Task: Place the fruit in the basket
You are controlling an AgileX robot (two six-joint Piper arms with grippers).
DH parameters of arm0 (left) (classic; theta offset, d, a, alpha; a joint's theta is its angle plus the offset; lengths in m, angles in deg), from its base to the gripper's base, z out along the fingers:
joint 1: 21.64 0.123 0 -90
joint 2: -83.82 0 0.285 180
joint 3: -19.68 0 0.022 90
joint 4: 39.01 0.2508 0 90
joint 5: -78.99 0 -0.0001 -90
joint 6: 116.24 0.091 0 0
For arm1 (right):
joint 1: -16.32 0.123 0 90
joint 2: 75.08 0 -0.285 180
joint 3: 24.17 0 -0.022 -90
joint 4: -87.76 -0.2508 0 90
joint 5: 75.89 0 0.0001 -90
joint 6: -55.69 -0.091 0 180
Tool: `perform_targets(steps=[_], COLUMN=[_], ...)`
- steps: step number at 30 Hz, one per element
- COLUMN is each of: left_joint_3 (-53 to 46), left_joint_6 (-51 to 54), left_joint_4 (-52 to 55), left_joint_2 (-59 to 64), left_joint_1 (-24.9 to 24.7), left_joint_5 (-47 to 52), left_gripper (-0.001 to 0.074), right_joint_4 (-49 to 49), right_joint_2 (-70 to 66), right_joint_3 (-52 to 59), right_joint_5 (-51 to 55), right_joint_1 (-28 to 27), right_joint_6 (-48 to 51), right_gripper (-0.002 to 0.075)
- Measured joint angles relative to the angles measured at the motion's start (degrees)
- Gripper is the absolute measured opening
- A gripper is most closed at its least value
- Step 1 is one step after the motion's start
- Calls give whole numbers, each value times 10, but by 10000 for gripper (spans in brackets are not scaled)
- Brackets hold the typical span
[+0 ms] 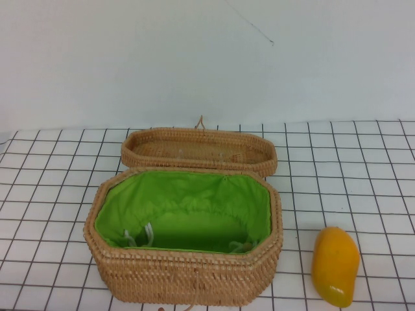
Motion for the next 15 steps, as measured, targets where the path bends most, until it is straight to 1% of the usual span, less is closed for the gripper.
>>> perform_targets(steps=[10,13,15], left_joint_3=[0,0,0], left_joint_6=[0,0,0], left_joint_4=[0,0,0], left_joint_2=[0,0,0], left_joint_1=[0,0,0], left_joint_5=[0,0,0], left_gripper=[1,1,1], right_joint_4=[0,-31,-60], right_joint_2=[0,0,0], right_joint_3=[0,0,0], right_joint_5=[-2,-18,-49], right_joint_1=[0,0,0], right_joint_6=[0,0,0], right_gripper=[-2,-2,-2])
